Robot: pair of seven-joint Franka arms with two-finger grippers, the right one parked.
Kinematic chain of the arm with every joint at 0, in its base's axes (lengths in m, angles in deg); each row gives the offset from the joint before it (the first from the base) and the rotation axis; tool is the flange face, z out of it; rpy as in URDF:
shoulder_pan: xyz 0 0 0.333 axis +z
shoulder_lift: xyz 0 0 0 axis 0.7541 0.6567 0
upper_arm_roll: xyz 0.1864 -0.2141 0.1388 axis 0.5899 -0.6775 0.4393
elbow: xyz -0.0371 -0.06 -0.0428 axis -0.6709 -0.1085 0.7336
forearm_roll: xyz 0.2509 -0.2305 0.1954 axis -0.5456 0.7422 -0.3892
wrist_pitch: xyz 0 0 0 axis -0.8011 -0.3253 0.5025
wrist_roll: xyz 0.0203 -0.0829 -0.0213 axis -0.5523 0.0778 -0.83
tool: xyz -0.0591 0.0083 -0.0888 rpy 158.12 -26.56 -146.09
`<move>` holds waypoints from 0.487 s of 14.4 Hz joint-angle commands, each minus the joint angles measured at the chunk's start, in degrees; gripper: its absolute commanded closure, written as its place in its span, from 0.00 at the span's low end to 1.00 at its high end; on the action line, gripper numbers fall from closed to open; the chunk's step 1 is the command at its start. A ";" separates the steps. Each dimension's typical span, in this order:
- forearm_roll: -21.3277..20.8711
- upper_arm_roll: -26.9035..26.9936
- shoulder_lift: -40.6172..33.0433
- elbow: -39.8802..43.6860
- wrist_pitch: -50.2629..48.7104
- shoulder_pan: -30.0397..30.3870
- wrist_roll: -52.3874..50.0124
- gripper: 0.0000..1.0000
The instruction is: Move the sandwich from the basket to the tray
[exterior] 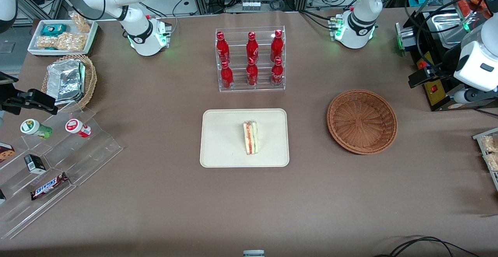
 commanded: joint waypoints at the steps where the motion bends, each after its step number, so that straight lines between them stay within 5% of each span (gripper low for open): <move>1: -0.32 -0.60 -3.15 -3.99 0.65 0.66 1.86 0.00; 7: -0.23 -0.95 -6.68 -6.91 2.74 2.33 3.71 0.00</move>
